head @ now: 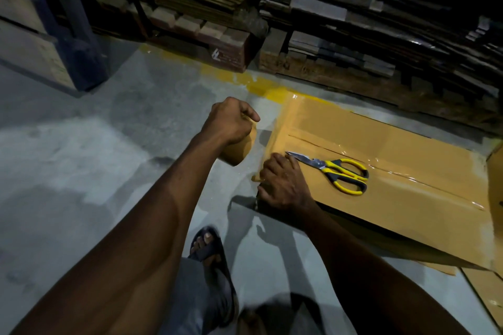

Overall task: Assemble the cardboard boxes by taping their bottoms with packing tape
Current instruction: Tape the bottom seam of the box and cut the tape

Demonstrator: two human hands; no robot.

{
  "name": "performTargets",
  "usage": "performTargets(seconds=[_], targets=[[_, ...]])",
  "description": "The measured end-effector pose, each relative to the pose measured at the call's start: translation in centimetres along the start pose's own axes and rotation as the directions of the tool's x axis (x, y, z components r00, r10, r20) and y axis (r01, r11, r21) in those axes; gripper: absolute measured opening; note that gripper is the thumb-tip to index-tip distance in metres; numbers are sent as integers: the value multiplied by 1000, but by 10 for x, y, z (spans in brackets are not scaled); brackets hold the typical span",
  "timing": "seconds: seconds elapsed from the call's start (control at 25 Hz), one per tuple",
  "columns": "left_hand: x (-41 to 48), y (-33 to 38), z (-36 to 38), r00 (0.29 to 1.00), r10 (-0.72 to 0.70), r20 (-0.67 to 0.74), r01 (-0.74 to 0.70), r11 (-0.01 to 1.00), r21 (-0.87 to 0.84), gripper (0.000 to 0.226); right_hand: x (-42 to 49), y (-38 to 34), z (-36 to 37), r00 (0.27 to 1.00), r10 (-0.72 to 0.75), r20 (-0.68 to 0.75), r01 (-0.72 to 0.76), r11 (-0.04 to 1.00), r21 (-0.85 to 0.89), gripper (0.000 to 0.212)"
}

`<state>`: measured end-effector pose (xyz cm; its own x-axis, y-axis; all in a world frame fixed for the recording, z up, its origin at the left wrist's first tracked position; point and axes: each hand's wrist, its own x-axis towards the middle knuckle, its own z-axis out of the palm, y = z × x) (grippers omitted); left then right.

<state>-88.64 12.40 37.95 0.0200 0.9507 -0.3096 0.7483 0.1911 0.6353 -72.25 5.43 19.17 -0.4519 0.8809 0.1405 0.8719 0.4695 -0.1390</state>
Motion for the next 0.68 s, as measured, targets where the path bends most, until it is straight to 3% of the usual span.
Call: performTargets(seconds=[0.08,0.24,0.36,0.44,0.6,0.68], targets=[[1,1,0,1000,-6,-7,6,1000,-1,38,8,0,-1,995,-60,84,66,996,-68,50],[2,6,4,1000,-4,-29,4,1000,0,38,40,-2,3,948,-20,318,54,994,-98,72],[5,11,7,999,1,-40,-2,1000,-20,38,48,21,1,979,94,183,-94,996,-9,70],[9,13,9,998,1,-59,-2,1000,-25,39,49,41,-3,987,118,112,-113,992,-51,67],[18,18,10,997,-9,-79,7,999,-31,41,81,57,-8,923,55,381,8,987,-163,67],[23,21,13,997,-8,-75,6,999,-33,40,100,63,-6,891,64,449,-1,990,-140,63]])
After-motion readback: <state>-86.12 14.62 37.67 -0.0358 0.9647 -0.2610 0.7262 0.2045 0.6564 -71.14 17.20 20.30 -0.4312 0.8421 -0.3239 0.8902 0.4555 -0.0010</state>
